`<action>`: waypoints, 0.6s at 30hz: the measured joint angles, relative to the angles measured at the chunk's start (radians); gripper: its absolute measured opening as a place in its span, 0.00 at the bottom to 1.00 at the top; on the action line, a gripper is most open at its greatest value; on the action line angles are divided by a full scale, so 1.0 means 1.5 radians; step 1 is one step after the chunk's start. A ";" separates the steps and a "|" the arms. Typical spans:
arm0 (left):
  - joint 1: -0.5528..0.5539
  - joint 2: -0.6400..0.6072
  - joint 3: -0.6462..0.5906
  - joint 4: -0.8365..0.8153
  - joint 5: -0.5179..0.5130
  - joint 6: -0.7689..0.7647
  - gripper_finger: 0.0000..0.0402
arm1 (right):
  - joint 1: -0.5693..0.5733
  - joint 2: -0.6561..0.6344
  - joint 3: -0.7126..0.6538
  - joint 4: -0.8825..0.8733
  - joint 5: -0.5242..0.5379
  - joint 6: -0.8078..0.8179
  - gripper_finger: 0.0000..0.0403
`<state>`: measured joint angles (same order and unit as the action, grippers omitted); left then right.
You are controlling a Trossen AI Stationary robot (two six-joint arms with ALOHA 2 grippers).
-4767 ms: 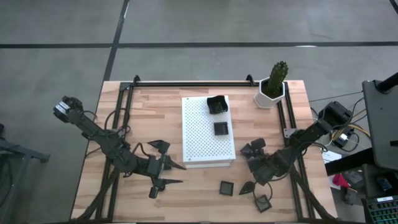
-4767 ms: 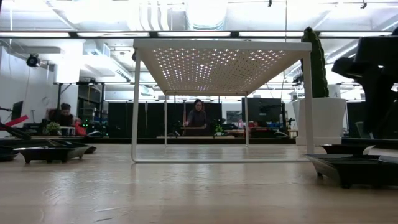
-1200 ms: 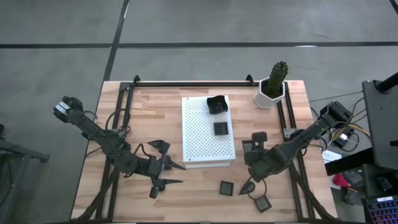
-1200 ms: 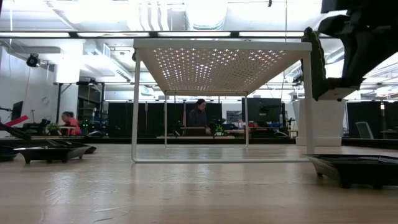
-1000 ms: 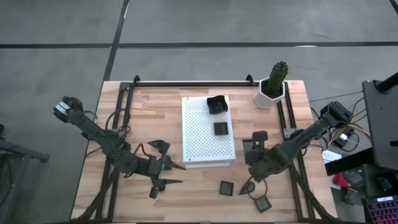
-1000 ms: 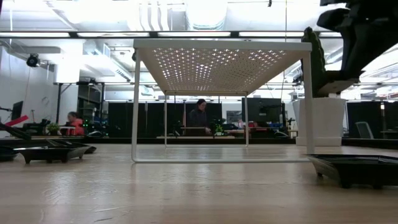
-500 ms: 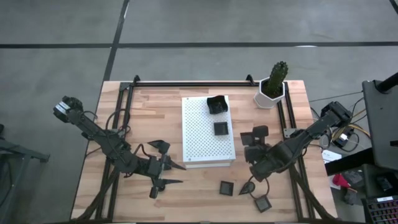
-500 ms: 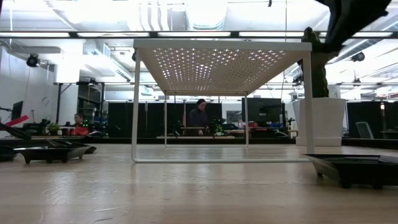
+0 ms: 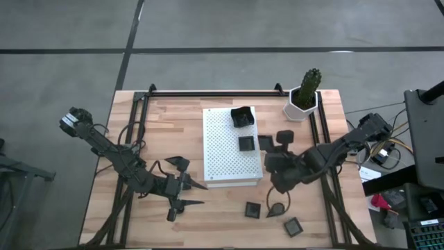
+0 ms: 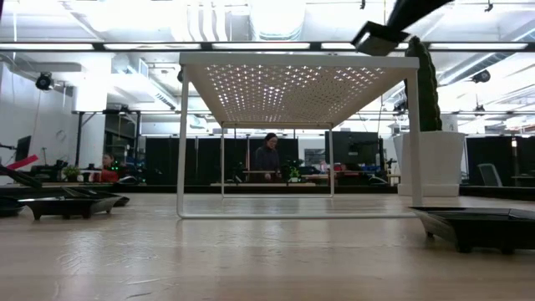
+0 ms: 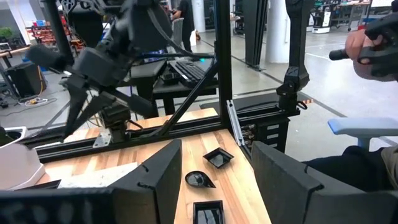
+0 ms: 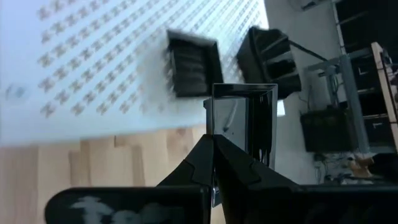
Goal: Pick & Place Mini shaped plates
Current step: Stack the black square plate on top of the black square plate on the shelf
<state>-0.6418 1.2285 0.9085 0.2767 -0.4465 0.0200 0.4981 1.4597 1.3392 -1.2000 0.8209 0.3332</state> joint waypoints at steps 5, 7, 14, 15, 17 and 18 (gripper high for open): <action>0.000 0.000 0.000 0.000 0.000 0.000 0.47 | -0.031 0.000 -0.004 0.086 -0.012 -0.059 0.02; 0.000 0.000 0.000 0.000 0.000 0.000 0.47 | -0.039 0.000 -0.005 0.104 -0.017 -0.073 0.02; 0.000 0.000 0.000 0.000 0.000 0.006 0.47 | -0.065 0.005 -0.015 0.200 -0.039 -0.123 0.02; 0.000 0.000 0.000 0.000 0.000 0.006 0.47 | -0.066 0.009 -0.015 0.209 -0.039 -0.138 0.02; 0.000 0.000 0.000 -0.001 0.000 0.006 0.47 | -0.067 0.019 -0.016 0.216 -0.038 -0.160 0.02; 0.000 0.000 0.000 -0.001 0.000 0.005 0.47 | -0.069 0.026 -0.016 0.223 -0.037 -0.167 0.02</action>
<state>-0.6416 1.2285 0.9081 0.2757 -0.4464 0.0282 0.3941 1.4984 1.3153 -0.8655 0.7657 0.0827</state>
